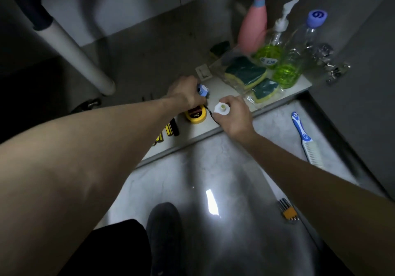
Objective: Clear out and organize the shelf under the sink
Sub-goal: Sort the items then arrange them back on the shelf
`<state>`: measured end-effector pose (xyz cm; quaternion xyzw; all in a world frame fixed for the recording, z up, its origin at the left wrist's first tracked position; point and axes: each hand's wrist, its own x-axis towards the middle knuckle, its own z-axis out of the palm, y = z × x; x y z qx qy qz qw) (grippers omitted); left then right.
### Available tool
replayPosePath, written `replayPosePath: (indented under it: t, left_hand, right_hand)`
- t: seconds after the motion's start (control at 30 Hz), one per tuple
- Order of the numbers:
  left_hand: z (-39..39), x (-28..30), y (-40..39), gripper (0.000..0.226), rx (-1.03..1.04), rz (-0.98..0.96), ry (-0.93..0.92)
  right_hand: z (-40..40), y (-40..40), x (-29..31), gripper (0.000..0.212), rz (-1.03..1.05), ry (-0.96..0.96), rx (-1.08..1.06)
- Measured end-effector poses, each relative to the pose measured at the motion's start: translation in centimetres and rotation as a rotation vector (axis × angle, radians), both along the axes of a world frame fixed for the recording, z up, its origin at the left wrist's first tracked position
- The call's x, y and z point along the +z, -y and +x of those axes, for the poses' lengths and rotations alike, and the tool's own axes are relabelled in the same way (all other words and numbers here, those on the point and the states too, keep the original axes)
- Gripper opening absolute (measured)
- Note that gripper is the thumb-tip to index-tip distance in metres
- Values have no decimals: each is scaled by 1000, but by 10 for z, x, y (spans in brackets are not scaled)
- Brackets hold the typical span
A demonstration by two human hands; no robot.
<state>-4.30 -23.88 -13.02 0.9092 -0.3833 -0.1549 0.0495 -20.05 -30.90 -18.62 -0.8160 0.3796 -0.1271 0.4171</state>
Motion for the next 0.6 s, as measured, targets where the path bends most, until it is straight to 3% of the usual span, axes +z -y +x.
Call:
replayPosePath:
  t: [0.13,0.27,0.37,0.6]
  left_hand:
    - [15,-13,5,37,44,-19,-122]
    - [24,-16,4,32,26,-81,-186]
    - [26,-17,-1,42,-4,-148,-213]
    - [20,-16,-6,42,-6,-219,-233]
  right_hand:
    - [5,-5,-8,46,-2,33,-51]
    - [4,-7,-8,34,-40,73,-63]
    - [4,-9,-5,30,-25,89,-67]
    - [13,-13,-3,41,54,89,-146]
